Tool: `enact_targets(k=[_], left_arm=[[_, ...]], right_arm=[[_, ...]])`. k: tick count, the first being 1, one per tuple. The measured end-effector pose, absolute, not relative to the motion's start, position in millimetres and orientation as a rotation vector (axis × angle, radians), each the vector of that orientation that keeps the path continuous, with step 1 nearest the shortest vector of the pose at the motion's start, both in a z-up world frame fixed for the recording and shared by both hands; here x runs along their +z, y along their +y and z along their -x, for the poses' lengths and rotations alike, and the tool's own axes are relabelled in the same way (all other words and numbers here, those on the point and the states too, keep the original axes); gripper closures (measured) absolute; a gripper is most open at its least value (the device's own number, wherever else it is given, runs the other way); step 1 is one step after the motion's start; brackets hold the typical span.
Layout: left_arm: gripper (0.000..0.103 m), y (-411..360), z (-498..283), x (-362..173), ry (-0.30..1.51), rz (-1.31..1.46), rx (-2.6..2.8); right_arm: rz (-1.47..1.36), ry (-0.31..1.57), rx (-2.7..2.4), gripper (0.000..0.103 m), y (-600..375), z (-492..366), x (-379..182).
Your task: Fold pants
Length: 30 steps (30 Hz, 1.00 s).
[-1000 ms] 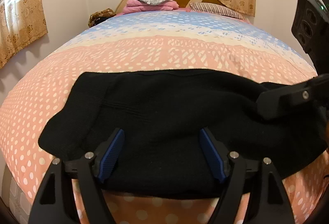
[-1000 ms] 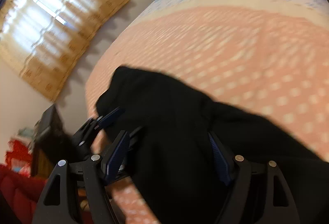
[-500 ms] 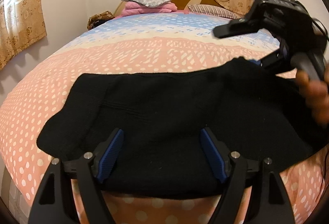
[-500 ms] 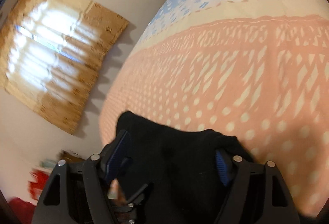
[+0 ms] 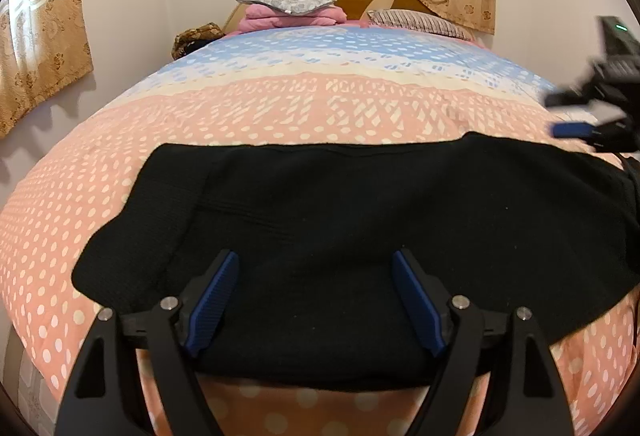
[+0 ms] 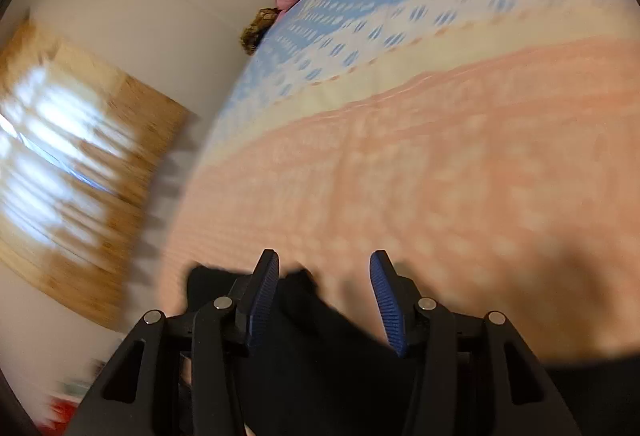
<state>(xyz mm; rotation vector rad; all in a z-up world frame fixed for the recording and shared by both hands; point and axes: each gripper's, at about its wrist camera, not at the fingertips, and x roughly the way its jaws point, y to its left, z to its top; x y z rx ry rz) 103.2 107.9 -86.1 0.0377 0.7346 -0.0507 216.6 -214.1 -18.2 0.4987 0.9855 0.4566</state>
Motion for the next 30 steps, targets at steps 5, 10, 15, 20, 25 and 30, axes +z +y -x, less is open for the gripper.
enact_targets(k=[5, 10, 15, 20, 25, 30], left_arm=[[0.019, 107.1, -104.4, -85.2, 0.739, -0.037, -0.036], [0.018, 106.9, -106.1, -85.5, 0.746, -0.035, -0.02], [0.015, 107.2, -106.8, -86.0, 0.748, -0.038, -0.004], [0.014, 106.3, -106.9, -86.3, 0.746, -0.043, 0.004], [0.013, 106.5, -106.4, -86.1, 0.744, -0.045, 0.007], [0.013, 107.6, -105.7, -85.8, 0.747, -0.044, 0.009]], right_arm=[[-0.247, 0.85, -0.02, 0.053, -285.6, -172.8, 16.1], [-0.26, 0.862, -0.466, 0.052, -410.6, -185.2, 24.8], [-0.207, 1.005, -0.661, 0.052, -474.8, -205.7, -4.4], [-0.161, 1.043, -0.68, 0.055, -480.1, -209.3, -23.1], [-0.244, 1.002, -0.597, 0.098, -491.4, -193.0, -14.9], [-0.529, 0.743, -0.439, 0.098, -512.7, -117.0, 25.6]])
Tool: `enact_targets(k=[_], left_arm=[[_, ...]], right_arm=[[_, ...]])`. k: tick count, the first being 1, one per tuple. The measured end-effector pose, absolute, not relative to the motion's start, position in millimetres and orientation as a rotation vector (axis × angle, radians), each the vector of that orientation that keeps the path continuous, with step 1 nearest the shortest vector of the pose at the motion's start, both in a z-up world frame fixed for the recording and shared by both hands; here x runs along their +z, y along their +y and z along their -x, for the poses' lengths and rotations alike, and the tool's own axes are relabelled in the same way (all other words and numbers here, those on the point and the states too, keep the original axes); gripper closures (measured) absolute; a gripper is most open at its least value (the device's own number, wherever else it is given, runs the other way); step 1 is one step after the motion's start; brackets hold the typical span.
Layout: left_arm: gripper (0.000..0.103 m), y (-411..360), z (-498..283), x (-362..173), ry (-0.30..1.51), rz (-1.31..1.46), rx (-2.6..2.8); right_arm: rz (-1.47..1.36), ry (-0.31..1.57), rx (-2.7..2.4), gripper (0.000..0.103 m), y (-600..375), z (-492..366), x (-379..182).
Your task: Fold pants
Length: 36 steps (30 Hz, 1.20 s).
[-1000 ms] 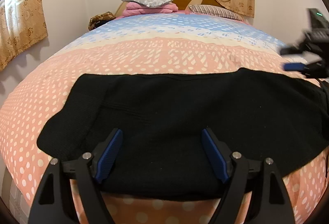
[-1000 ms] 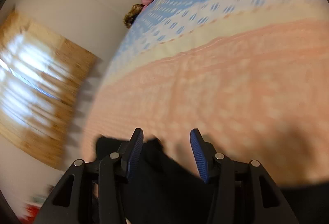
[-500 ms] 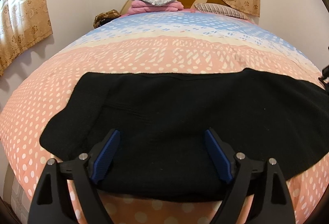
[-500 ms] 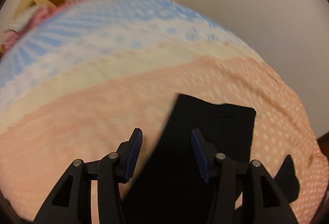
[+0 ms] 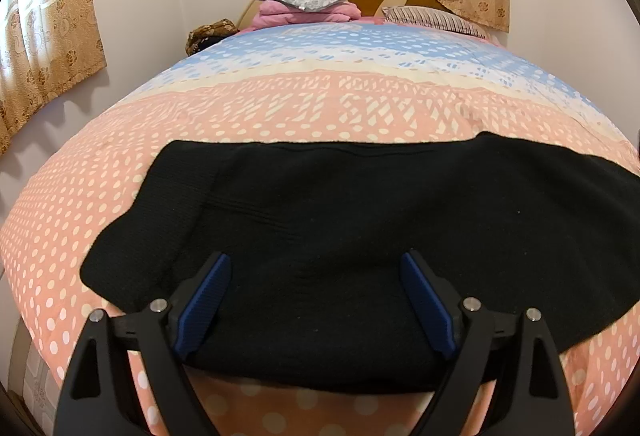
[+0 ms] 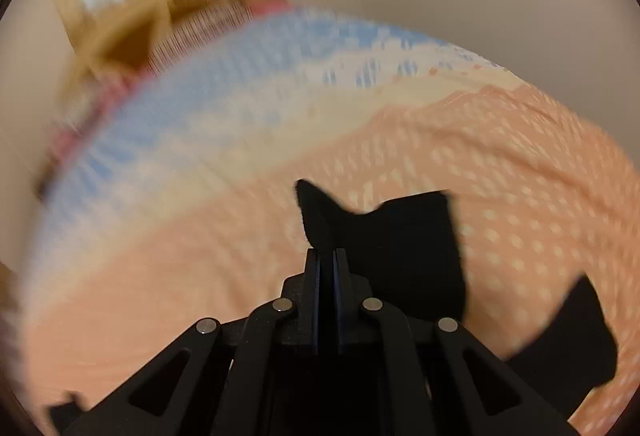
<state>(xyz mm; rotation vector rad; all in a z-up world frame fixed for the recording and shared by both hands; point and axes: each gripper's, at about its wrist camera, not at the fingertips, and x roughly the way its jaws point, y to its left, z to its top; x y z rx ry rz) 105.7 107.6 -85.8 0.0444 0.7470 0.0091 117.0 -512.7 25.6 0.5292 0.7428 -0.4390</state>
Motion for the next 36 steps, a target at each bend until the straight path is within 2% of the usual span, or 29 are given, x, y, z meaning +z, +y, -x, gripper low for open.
enact_targets(k=[3, 7, 14, 19, 24, 28, 32, 36], left_arm=[[0.013, 107.5, -106.0, -85.4, 0.748, -0.042, 0.013], [0.012, 107.9, -106.1, -85.2, 0.747, -0.041, 0.015], [0.011, 107.1, -108.0, -85.2, 0.746, -0.046, 0.019], [0.01, 106.0, -109.9, -83.1, 0.755, -0.059, 0.022], [0.011, 91.3, -104.1, -61.5, 0.743, -0.137, 0.03], [0.011, 53.0, -85.8, -26.7, 0.643, -0.143, -0.122], [0.01, -9.5, -78.5, -7.0, 0.595, -0.185, -0.296], [0.011, -78.2, -79.2, -6.0, 0.627, -0.174, -0.463]], right_arm=[[-0.64, 0.572, -0.401, 0.098, -525.7, -40.2, 48.6], [-0.748, 0.438, -0.405, 0.098, -554.0, 37.0, 40.2], [-0.968, 0.505, -0.425, 0.096, -590.6, 98.9, -39.7], [-0.972, 0.529, -0.615, 0.096, -597.4, 118.6, -41.9], [-0.78, 0.46, -0.69, 0.096, -594.6, 119.7, 6.3], [-0.639, 0.521, -0.585, 0.095, -590.1, 77.6, 28.5], [-0.569, 0.598, -0.44, 0.095, -583.4, 32.2, 26.7], [-0.585, 0.729, -0.367, 0.095, -571.3, -11.1, -4.1]])
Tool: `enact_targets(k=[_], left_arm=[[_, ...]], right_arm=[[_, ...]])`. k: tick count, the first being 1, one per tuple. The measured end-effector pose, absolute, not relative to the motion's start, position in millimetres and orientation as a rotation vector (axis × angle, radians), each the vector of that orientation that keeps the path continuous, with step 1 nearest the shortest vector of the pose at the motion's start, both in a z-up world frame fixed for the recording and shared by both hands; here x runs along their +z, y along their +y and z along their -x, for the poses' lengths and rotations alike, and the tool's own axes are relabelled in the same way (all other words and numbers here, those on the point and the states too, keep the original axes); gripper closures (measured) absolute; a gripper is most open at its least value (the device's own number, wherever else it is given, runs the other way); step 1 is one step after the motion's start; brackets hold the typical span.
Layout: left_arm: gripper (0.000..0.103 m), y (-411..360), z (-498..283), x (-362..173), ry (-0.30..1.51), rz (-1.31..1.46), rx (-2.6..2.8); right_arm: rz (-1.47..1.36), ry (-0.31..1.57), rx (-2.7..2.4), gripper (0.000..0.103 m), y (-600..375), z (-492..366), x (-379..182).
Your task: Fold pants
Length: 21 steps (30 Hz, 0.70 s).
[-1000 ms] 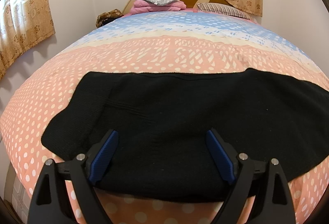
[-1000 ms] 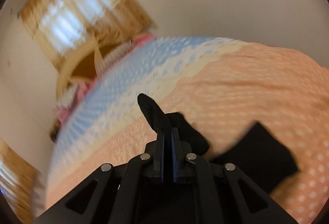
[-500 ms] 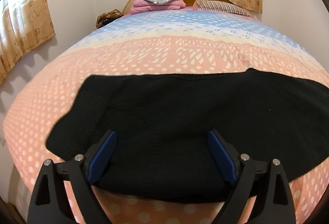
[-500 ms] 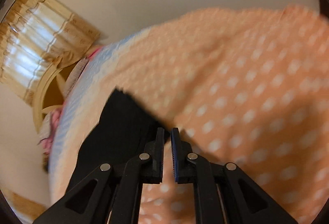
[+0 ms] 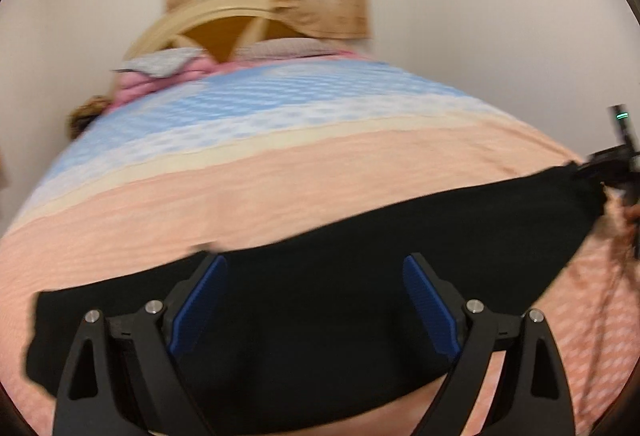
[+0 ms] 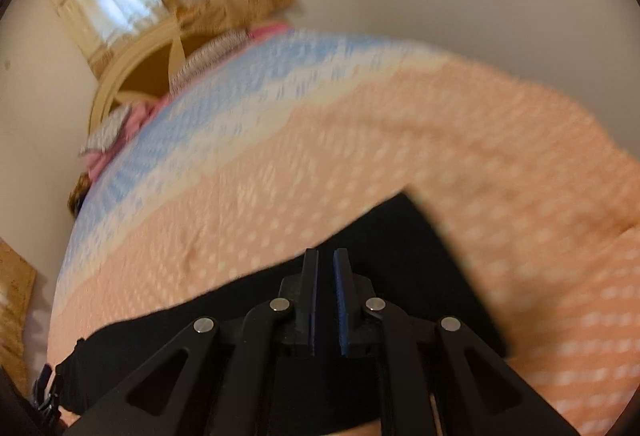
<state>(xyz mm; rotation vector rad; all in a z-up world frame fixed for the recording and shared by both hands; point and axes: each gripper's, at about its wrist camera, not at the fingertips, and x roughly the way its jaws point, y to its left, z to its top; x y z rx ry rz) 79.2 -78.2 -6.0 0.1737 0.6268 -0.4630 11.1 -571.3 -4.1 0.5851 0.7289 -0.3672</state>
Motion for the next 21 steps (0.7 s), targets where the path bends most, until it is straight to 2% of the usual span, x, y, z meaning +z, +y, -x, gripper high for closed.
enact_targets(k=[2, 3, 9, 10, 11, 13, 14, 16, 19, 20, 21], left_arm=[[0.01, -104.5, -77.1, -12.5, 0.643, -0.158, -0.521], [0.01, -115.7, -76.7, -17.4, 0.66, -0.161, -0.549], [0.01, -133.8, -64.7, -61.1, 0.722, -0.27, -0.597], [0.009, -128.3, -59.9, -58.8, 0.708, -0.263, -0.598], [0.009, -126.2, -58.1, -58.8, 0.709, -0.264, -0.597], [0.009, -124.4, -55.3, -57.1, 0.703, -0.267, -0.597], [0.009, -125.6, -55.3, -57.4, 0.7, -0.268, -0.597], [0.008, -128.1, -55.6, -56.7, 0.7, -0.263, -0.59], [0.008, -130.0, -56.0, -57.0, 0.697, -0.272, -0.577], [0.007, -129.6, -54.9, -56.8, 0.696, -0.272, -0.573], [0.006, -129.5, -53.5, -57.5, 0.698, -0.27, -0.567]], right_arm=[[-0.63, 0.783, -0.386, 0.095, -567.1, -16.3, -25.9], [-0.648, 0.742, -0.393, 0.095, -565.3, -10.1, -29.7], [-0.637, 0.685, -0.441, 0.094, -556.2, 42.1, -10.6], [-0.673, 0.645, -0.405, 0.089, -553.0, 58.0, -6.7], [-0.706, 0.617, -0.38, 0.081, -549.6, 70.0, -6.0], [-0.754, 0.563, -0.349, 0.021, -539.2, 91.2, -7.9], [-0.764, 0.537, -0.355, 0.018, -535.8, 97.9, -9.5], [-0.768, 0.494, -0.378, 0.018, -529.1, 105.4, -14.7], [-0.763, 0.524, -0.436, 0.019, -530.5, 100.2, -24.0], [-0.773, 0.53, -0.422, 0.022, -533.2, 99.7, -25.3], [-0.775, 0.543, -0.402, 0.031, -534.4, 94.9, -29.2]])
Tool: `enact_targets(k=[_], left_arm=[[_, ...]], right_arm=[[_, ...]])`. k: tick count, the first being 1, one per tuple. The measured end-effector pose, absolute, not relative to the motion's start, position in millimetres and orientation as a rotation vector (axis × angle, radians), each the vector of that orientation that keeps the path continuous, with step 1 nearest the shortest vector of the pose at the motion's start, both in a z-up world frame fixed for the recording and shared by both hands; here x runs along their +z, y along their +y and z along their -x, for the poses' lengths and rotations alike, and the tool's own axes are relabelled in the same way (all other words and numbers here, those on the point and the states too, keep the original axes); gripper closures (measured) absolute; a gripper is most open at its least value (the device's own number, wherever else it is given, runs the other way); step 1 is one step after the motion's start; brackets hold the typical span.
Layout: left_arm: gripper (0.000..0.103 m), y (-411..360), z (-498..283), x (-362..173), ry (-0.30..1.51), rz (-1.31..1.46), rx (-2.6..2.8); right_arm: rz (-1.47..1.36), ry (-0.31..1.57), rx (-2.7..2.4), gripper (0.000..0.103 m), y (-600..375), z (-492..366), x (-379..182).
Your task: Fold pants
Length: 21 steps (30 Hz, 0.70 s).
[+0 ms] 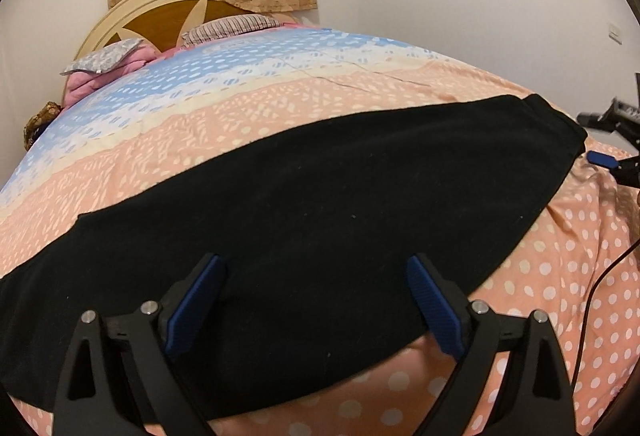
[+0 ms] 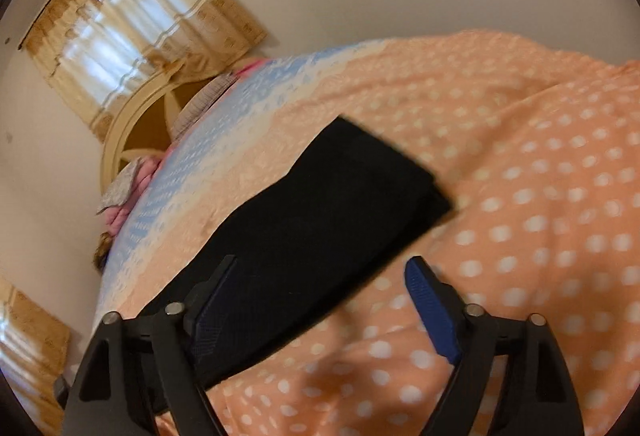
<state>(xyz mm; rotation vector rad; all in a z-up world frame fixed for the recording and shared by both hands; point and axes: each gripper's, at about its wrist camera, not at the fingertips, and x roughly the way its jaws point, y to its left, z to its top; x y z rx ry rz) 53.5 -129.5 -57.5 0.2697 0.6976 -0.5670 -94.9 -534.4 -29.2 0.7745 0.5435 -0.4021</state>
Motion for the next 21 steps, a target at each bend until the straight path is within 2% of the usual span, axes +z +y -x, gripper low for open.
enact_targets(k=[1, 2, 4, 7, 16, 21], left_arm=[[0.006, -129.8, -53.2, -58.0, 0.7, -0.27, -0.562], [0.005, -130.0, -53.2, -57.9, 0.701, -0.272, -0.561], [0.004, -129.3, -53.7, -58.5, 0.706, -0.273, -0.561], [0.003, -128.7, -54.5, -58.7, 0.71, -0.27, -0.564], [0.003, -130.6, -57.5, -56.5, 0.733, -0.285, -0.575], [0.004, -131.2, -53.7, -36.0, 0.682, -0.242, -0.599]], right_arm=[[-0.763, 0.575, -0.412, 0.042, -534.1, 87.0, -33.4], [-0.767, 0.597, -0.428, 0.048, -535.2, 82.1, -38.1], [-0.817, 0.62, -0.443, 0.077, -540.4, 73.5, -50.0], [-0.833, 0.611, -0.452, 0.097, -545.1, 73.6, -51.6], [-0.747, 0.704, -0.526, 0.103, -552.7, 87.0, -48.0], [-0.624, 0.484, -0.588, 0.102, -544.9, 108.2, 1.2]])
